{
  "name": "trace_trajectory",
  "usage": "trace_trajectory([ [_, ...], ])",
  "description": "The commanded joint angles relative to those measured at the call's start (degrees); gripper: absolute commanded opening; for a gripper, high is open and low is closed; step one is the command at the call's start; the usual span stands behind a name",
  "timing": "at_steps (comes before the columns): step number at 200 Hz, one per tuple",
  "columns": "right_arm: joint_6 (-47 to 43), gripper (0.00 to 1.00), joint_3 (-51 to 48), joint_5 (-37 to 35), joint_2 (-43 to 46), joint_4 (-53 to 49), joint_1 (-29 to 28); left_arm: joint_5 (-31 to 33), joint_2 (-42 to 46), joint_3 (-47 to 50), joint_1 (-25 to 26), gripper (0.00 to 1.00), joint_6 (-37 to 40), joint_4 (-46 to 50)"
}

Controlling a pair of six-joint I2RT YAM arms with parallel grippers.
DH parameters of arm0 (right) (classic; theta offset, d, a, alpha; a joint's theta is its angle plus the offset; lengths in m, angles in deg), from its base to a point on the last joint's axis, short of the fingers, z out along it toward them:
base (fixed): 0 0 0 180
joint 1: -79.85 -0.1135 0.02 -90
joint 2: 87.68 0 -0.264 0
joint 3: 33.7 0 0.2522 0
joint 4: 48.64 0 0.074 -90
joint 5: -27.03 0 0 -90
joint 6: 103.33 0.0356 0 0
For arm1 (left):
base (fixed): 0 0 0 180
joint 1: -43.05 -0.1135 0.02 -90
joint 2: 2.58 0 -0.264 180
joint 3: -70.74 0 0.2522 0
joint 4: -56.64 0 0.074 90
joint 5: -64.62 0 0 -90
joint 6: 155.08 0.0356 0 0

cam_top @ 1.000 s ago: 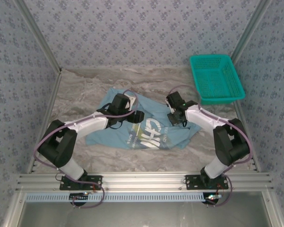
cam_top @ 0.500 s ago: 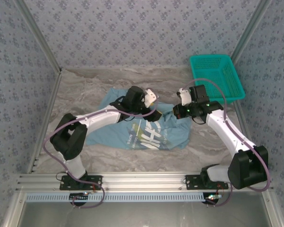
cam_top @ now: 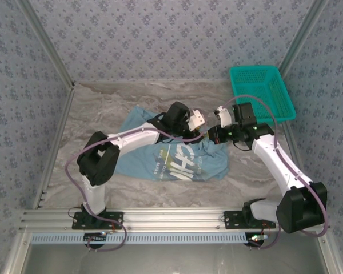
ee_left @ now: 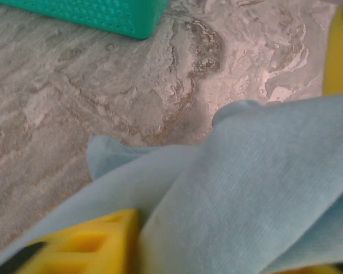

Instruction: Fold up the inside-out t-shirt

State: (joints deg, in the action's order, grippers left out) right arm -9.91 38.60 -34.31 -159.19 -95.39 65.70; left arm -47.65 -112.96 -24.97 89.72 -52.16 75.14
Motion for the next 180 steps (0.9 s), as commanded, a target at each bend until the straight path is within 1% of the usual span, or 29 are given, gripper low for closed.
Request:
trace_trajectory([
  [1, -1.12, 0.00, 0.47, -2.63, 2.12, -3.93, 0.47, -6.16, 0.41, -3.53, -0.95, 0.21, -1.63, 2.37],
  [10, -1.14, 0.00, 0.70, -3.72, 2.65, -4.23, 0.45, -9.24, 0.86, -3.82, -1.53, 0.14, -2.97, 3.09],
  [17, -1.28, 0.00, 0.69, -3.49, 2.97, -4.03, 0.44, -12.23, 1.04, -4.13, -1.91, 0.14, -3.62, 3.77],
  [21, -1.29, 0.00, 0.75, -3.16, 3.15, -3.74, 0.44, -13.68, 1.13, -4.35, -2.09, 0.16, -3.70, 4.36],
  [27, -1.23, 0.00, 0.75, -2.53, 3.36, -3.15, 0.45, -14.67, 1.23, -4.76, -2.04, 0.25, -3.63, 5.43],
  [32, -1.18, 0.00, 0.77, -1.49, 3.47, -2.86, 0.55, -15.23, 1.23, -5.15, -2.07, 0.38, -3.45, 6.47],
  [36, -1.21, 0.00, 0.83, -0.86, 3.48, -2.58, 0.57, -15.67, 1.23, -5.50, -2.08, 0.44, -3.22, 7.43],
  [47, -1.22, 0.00, 1.12, 0.18, 3.57, -2.17, 0.54, -16.49, 1.43, -5.88, -1.97, 0.54, -2.04, 9.44],
  [55, -1.29, 0.00, 1.35, 0.82, 3.65, -2.16, 0.61, -16.44, 1.78, -5.70, -1.99, 0.56, -1.69, 9.57],
  [77, -1.67, 0.00, 1.96, 2.11, 4.08, -2.86, 0.71, -15.26, 2.46, -4.88, -2.03, 0.58, -1.72, 8.02],
  [86, -2.01, 0.00, 2.01, 2.62, 4.41, -3.16, 0.87, -14.49, 2.40, -4.88, -2.17, 0.57, -2.02, 7.26],
  [128, -3.38, 0.00, 2.85, 3.71, 5.50, -5.69, 1.07, -14.67, 2.13, -5.04, -3.02, 0.52, -3.20, 6.21],
  [150, -3.82, 0.00, 3.47, 3.86, 5.46, -6.45, 1.15, -14.60, 2.24, -4.67, -3.99, 0.52, -2.77, 6.60],
  [180, -3.71, 0.00, 4.07, 3.90, 5.15, -6.62, 1.25, -13.84, 2.84, -3.96, -4.50, 0.56, -1.05, 7.32],
])
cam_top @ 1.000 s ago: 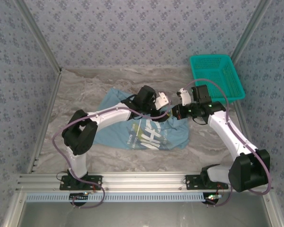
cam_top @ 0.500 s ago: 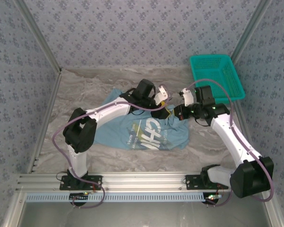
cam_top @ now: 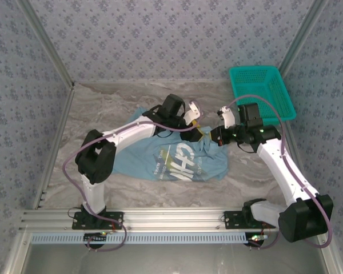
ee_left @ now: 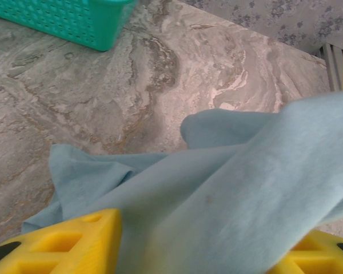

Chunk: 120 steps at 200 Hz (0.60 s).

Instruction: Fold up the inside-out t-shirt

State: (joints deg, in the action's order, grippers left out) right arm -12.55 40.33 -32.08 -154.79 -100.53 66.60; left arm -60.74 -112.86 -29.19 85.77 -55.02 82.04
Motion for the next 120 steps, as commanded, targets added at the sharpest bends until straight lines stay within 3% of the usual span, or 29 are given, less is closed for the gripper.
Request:
trace_trajectory([
  [1, -1.09, 0.00, 2.33, 1.69, 0.76, -1.50, 0.39, -0.71, 2.71, 0.28, -0.58, 0.56, 1.90, 0.45],
  [80, 0.85, 0.00, 1.36, 4.74, 0.47, 1.68, 0.56, 0.32, -0.98, -2.49, 1.12, 0.56, 2.67, 0.44],
  [88, 1.21, 0.00, 1.05, 5.05, 0.41, 2.26, 0.55, -0.71, -1.84, -3.53, 1.62, 0.50, 2.21, 0.37],
  [100, 1.33, 0.00, 0.73, 3.68, 0.40, 2.07, 0.60, -3.26, -2.50, -5.12, 1.80, 0.33, 0.59, 0.78],
  [120, 1.25, 0.01, 0.96, -4.56, 0.66, 0.10, 0.66, -7.17, -0.66, -5.55, 1.41, 0.10, -1.68, 2.54],
])
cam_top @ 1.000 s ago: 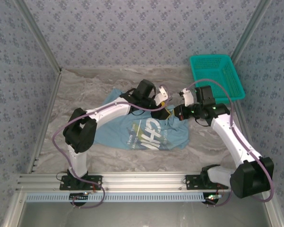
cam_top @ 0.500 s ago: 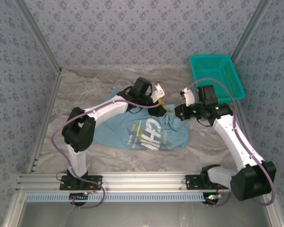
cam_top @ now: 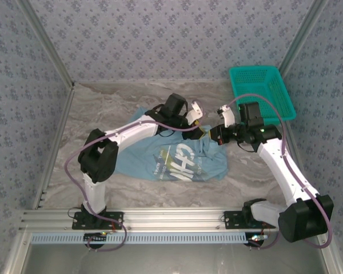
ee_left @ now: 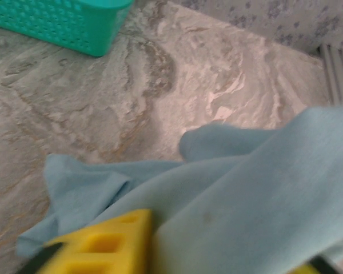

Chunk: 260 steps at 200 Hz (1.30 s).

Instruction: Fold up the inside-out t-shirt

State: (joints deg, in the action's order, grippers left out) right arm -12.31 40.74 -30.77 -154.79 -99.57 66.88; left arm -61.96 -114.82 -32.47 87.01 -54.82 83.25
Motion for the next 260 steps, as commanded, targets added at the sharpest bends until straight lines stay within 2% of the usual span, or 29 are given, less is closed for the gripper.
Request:
trace_trajectory([
  [1, 1.10, 0.02, 0.65, -6.25, 0.70, -0.92, 0.39, -6.13, 1.49, -2.24, 0.07, 0.10, -2.03, 1.54],
  [9, 2.11, 0.09, 1.02, -13.14, 0.92, -1.93, 0.40, -7.46, 2.98, -2.44, -0.32, 0.04, -2.95, 4.21],
  [15, 3.18, 0.15, 1.65, -21.26, 0.93, -2.07, 0.27, -7.55, 4.11, -3.00, -0.58, 0.00, -4.10, 7.10],
  [19, 3.59, 0.22, 2.23, -26.37, 0.80, -2.86, -0.07, -7.33, 4.80, -3.32, -0.75, 0.00, -5.29, 8.91],
  [28, 4.16, 0.28, 3.36, -33.89, 0.29, -4.39, -0.82, -7.17, 6.53, -3.54, -1.13, 0.00, -8.77, 12.75],
  [38, 4.26, 0.36, 4.07, -39.52, -0.18, -5.29, -2.02, -6.87, 8.81, -2.35, -1.50, 0.00, -13.31, 14.37],
  [45, 4.21, 0.40, 4.18, -40.67, -0.22, -5.29, -2.91, -7.00, 10.73, -0.42, -1.79, 0.00, -17.25, 13.33],
  [64, 3.99, 0.47, 2.35, -32.69, 1.62, -2.75, -4.76, -6.79, 14.91, 4.36, -2.87, 0.00, -26.79, 9.04],
  [81, 5.19, 0.58, -0.96, -23.04, 5.42, 1.49, -5.94, -5.43, 16.46, 5.65, -3.92, 0.00, -30.34, 9.43],
  [98, 7.45, 0.61, -4.57, -13.66, 9.61, 6.76, -6.51, -6.57, 17.68, 6.69, -4.31, 0.00, -29.27, 9.45],
  [121, 12.68, 0.63, -9.74, -5.05, 12.76, 15.46, -7.20, -6.07, 18.64, 6.71, -4.54, 0.00, -27.15, 10.05],
  [137, 14.82, 0.63, -12.00, -1.66, 12.61, 19.14, -8.01, -5.66, 18.73, 6.15, -4.61, 0.00, -26.36, 10.68],
  [153, 15.63, 0.63, -12.87, -1.90, 11.20, 21.63, -9.41, -5.71, 18.81, 6.04, -4.66, 0.00, -26.17, 10.52],
  [162, 15.77, 0.62, -12.71, -2.83, 9.77, 22.56, -10.15, -5.85, 18.85, 6.09, -4.65, 0.00, -26.04, 10.62],
  [181, 15.95, 0.52, -11.90, -3.16, 6.25, 25.65, -10.93, -5.92, 19.27, 6.63, -4.67, 0.00, -25.74, 10.31],
  [193, 15.69, 0.40, -10.93, -3.07, 4.22, 27.19, -11.40, -5.67, 19.65, 7.10, -4.65, 0.00, -25.34, 10.26],
  [202, 15.76, 0.27, -9.84, -4.26, 3.03, 26.78, -11.47, -5.48, 20.06, 7.42, -4.67, 0.00, -25.34, 10.16],
  [212, 13.76, 0.11, -8.42, -4.57, 2.51, 23.24, -11.51, -5.08, 20.76, 8.02, -4.80, 0.00, -25.34, 9.71],
  [222, 10.72, 0.00, -7.39, -5.92, 3.57, 19.03, -11.27, -3.95, 21.44, 8.90, -5.13, 0.00, -25.79, 9.12],
  [241, 7.61, 0.00, -7.88, -6.40, 8.44, 15.09, -9.47, -1.92, 23.11, 11.68, -6.45, 0.00, -27.56, 6.45],
  [260, 7.24, 0.00, -9.19, -1.02, 12.79, 15.37, -6.14, -1.40, 24.39, 15.11, -8.27, 0.00, -29.74, 2.94],
])
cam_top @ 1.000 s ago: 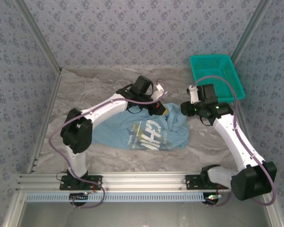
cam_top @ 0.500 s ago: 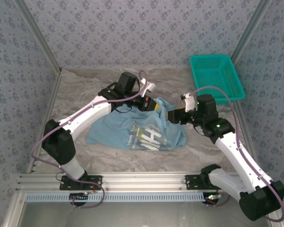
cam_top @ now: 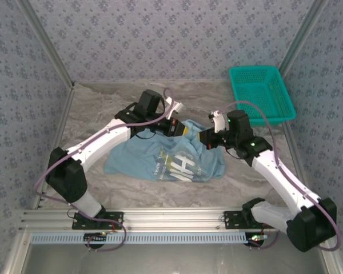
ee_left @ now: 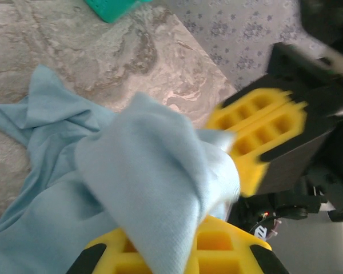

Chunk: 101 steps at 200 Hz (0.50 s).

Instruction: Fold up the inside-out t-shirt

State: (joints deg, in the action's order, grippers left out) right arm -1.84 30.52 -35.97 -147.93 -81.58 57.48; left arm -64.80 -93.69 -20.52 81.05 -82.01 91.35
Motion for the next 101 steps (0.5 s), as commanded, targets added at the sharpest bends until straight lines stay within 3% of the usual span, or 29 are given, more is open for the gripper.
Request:
trace_trajectory([
  [1, -3.18, 0.00, 0.96, 4.54, 5.93, -2.33, 3.41, 1.49, 3.28, 3.28, -2.35, 0.00, -2.57, -5.33],
  [54, 8.41, 0.00, -3.94, 23.61, 8.53, 18.99, 9.20, 8.75, 2.98, 8.50, -3.58, 0.04, -2.15, -6.32],
  [65, 10.74, 0.00, -4.38, 25.70, 8.10, 22.35, 9.95, 11.90, 2.86, 8.67, -3.70, 0.11, -2.60, -5.93],
  [87, 11.81, 0.00, -4.42, 25.91, 7.36, 25.05, 10.00, 15.72, 3.91, 8.68, -3.72, 0.39, -2.63, -5.56],
  [101, 11.99, 0.00, -4.19, 25.55, 7.21, 24.64, 10.00, 17.00, 5.66, 9.33, -3.65, 0.51, -2.48, -5.77],
])
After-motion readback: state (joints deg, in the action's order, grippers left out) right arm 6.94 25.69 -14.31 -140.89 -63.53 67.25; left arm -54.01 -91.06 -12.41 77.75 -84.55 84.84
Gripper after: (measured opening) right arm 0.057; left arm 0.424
